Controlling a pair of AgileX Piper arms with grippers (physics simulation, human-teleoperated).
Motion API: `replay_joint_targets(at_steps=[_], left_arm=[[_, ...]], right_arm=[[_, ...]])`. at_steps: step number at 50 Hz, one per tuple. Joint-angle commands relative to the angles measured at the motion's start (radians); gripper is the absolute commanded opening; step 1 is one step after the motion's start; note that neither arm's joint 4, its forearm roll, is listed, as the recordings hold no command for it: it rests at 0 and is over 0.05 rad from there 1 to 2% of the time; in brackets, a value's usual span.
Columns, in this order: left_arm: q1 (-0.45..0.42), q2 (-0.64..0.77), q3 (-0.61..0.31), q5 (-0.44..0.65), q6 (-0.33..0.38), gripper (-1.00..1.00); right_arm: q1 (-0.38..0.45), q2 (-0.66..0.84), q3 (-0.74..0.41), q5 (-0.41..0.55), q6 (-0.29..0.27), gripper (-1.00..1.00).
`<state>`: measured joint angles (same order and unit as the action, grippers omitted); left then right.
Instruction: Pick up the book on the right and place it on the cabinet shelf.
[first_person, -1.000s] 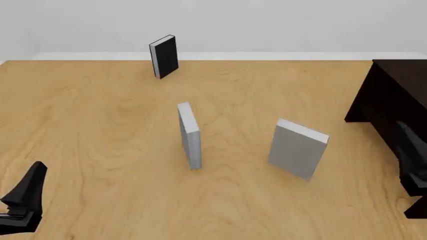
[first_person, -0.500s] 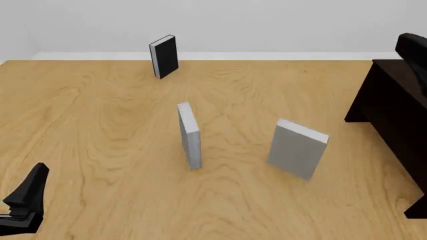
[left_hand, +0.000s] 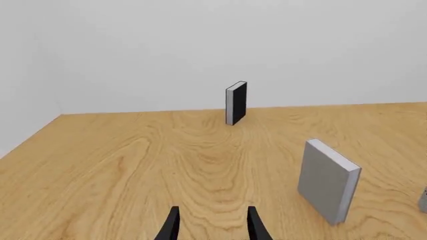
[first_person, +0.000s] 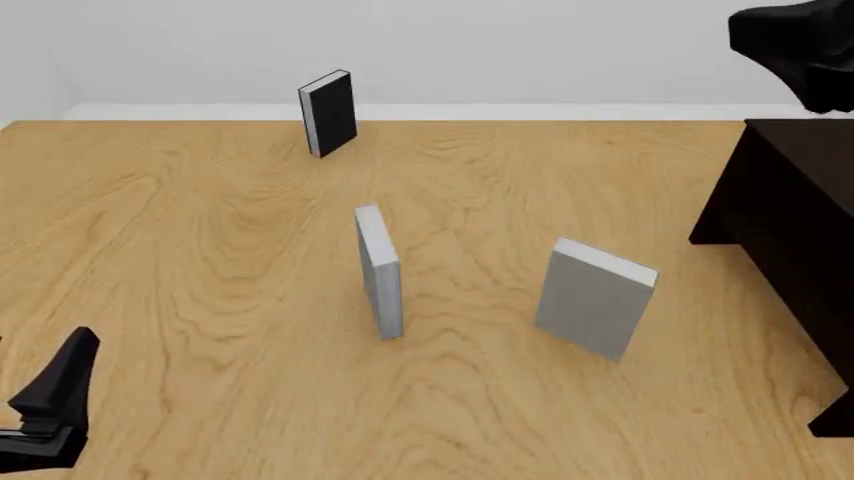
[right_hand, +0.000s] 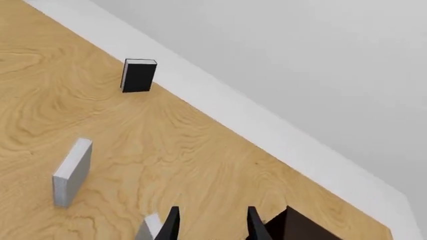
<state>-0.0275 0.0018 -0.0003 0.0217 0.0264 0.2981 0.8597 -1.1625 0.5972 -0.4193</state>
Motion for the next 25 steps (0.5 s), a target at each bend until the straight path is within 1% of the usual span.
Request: replay_joint_targets(at_steps=[1, 4, 6, 7, 8, 9, 10, 11, 12, 13, 15, 16, 18, 19, 20, 22, 24, 25], left_arm=[[-0.009, -0.001, 0.000, 0.007, 0.009, 1.00], [-0.014, -0.001, 0.000, 0.008, 0.010, 1.00], [-0.013, -0.001, 0.000, 0.008, 0.009, 1.00], [-0.014, -0.001, 0.000, 0.008, 0.009, 1.00], [-0.014, -0.001, 0.000, 0.008, 0.009, 1.00], [-0.014, -0.001, 0.000, 0.008, 0.009, 1.00], [-0.014, -0.001, 0.000, 0.008, 0.008, 1.00], [-0.012, -0.001, 0.000, 0.010, 0.009, 1.00], [-0.013, -0.001, 0.000, 0.010, 0.011, 1.00], [-0.016, -0.001, 0.000, 0.010, 0.010, 1.00], [-0.015, -0.001, 0.000, 0.010, 0.008, 1.00], [-0.015, -0.001, 0.000, 0.010, 0.009, 1.00], [-0.016, -0.001, 0.000, 0.010, 0.012, 1.00], [-0.016, -0.001, 0.000, 0.011, 0.015, 1.00], [-0.015, -0.001, 0.000, 0.012, 0.016, 1.00], [-0.010, -0.001, 0.000, 0.011, 0.017, 1.00], [-0.011, -0.001, 0.000, 0.011, 0.019, 1.00], [-0.012, -0.001, 0.000, 0.013, 0.019, 1.00]], right_arm=[[0.046, 0.096, -0.113, 0.111, -0.039, 1.00], [0.046, 0.116, -0.143, 0.129, -0.046, 1.00], [0.049, 0.133, -0.163, 0.148, -0.064, 1.00], [0.043, 0.141, -0.180, 0.156, -0.060, 1.00], [0.042, 0.147, -0.182, 0.164, -0.076, 1.00], [0.035, 0.147, -0.179, 0.163, -0.110, 1.00], [0.026, 0.146, -0.180, 0.156, -0.129, 1.00], [0.032, 0.165, -0.217, 0.177, -0.111, 1.00], [0.031, 0.171, -0.233, 0.186, -0.111, 1.00], [0.024, 0.186, -0.262, 0.200, -0.100, 1.00], [0.040, 0.197, -0.287, 0.213, -0.108, 1.00], [0.039, 0.209, -0.310, 0.228, -0.100, 1.00], [0.059, 0.231, -0.334, 0.260, -0.105, 1.00], [0.074, 0.238, -0.358, 0.269, -0.084, 1.00], [0.047, 0.251, -0.381, 0.270, -0.080, 1.00], [0.050, 0.260, -0.385, 0.273, -0.102, 1.00], [0.052, 0.281, -0.416, 0.293, -0.092, 1.00], [0.044, 0.290, -0.428, 0.296, -0.106, 1.00]])
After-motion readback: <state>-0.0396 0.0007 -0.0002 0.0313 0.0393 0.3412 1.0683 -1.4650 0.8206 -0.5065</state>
